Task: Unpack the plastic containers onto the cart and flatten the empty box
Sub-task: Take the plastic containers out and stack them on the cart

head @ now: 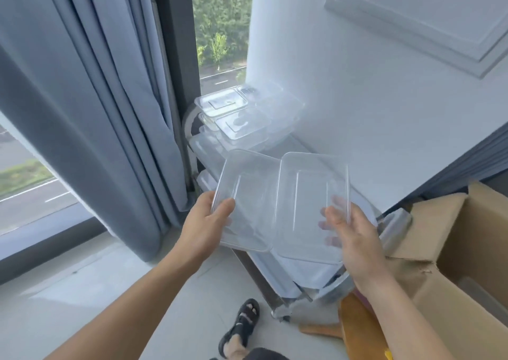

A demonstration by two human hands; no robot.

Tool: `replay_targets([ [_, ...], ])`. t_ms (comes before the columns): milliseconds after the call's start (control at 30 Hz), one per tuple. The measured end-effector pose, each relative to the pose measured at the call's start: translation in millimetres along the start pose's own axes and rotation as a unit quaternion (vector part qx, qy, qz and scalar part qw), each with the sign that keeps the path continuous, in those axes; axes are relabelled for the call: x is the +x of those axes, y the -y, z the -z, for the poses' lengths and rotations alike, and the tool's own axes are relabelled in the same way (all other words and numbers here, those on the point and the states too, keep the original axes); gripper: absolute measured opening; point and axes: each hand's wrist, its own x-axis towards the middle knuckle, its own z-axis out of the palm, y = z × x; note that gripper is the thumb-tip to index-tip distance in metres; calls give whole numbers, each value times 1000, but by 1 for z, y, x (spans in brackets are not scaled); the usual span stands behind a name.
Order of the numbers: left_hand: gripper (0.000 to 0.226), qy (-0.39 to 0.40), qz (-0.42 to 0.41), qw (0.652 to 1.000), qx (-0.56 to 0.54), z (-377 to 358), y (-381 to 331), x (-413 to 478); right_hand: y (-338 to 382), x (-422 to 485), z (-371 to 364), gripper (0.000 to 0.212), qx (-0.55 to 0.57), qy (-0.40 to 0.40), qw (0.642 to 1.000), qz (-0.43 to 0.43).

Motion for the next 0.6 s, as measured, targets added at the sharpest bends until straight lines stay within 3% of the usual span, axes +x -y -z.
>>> replay_targets([
  [67,20,-2,-3,1000,12,1,-5,23,-2,18,-8,37,5,-2,1000,-7],
  [233,15,13,-3,999,46,-2,-20,81,-11,73,-25,29,36,-18,999,-35],
  [600,20,114,23,986,117,-24,-30,198,-26,168,-37,30,49,-116,988,-93],
])
